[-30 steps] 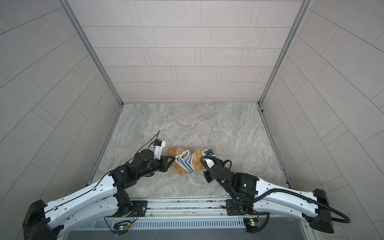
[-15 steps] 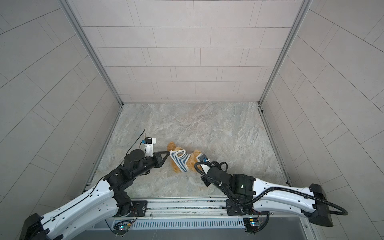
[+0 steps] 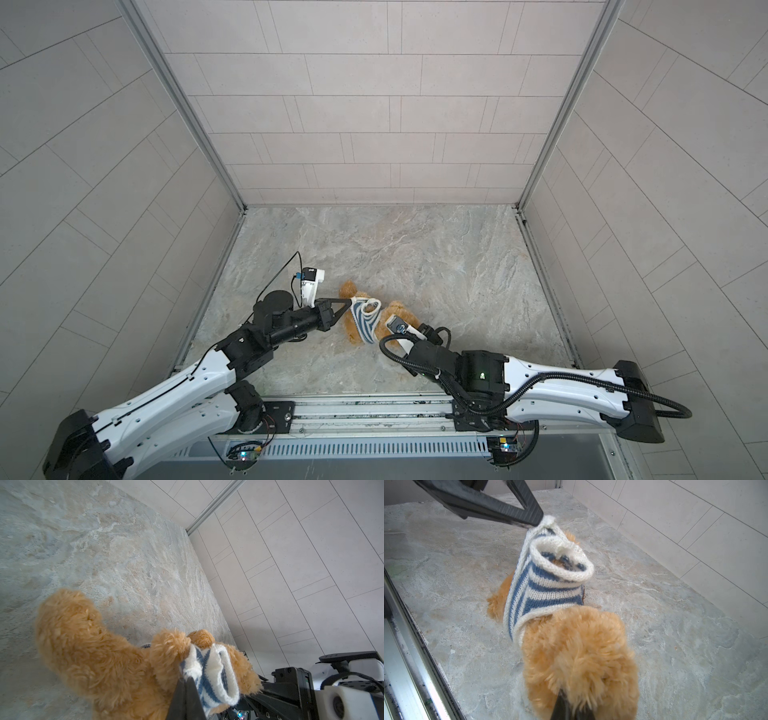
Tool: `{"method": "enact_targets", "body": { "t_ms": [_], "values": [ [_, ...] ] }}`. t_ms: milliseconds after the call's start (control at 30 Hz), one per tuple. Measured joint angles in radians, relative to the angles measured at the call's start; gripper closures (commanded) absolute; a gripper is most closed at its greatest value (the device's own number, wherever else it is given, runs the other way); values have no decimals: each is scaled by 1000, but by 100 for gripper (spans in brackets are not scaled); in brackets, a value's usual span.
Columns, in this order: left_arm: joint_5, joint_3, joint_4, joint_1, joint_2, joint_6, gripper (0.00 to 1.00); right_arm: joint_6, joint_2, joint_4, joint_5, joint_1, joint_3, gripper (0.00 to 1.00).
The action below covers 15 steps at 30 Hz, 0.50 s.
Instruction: Dress the teddy bear
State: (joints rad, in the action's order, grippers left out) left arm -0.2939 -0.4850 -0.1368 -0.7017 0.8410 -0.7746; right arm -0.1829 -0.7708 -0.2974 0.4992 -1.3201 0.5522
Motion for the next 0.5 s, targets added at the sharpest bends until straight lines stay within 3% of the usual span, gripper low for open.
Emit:
{"method": "enact_targets", "body": {
  "t_ms": [267,500],
  "values": [
    [103,58,29,94,-85,-106,100,46,31,2,33,-17,0,100],
    [42,61,35,111,-43,-91,100,87,35,-1,32,-21,0,100]
  ]
}}
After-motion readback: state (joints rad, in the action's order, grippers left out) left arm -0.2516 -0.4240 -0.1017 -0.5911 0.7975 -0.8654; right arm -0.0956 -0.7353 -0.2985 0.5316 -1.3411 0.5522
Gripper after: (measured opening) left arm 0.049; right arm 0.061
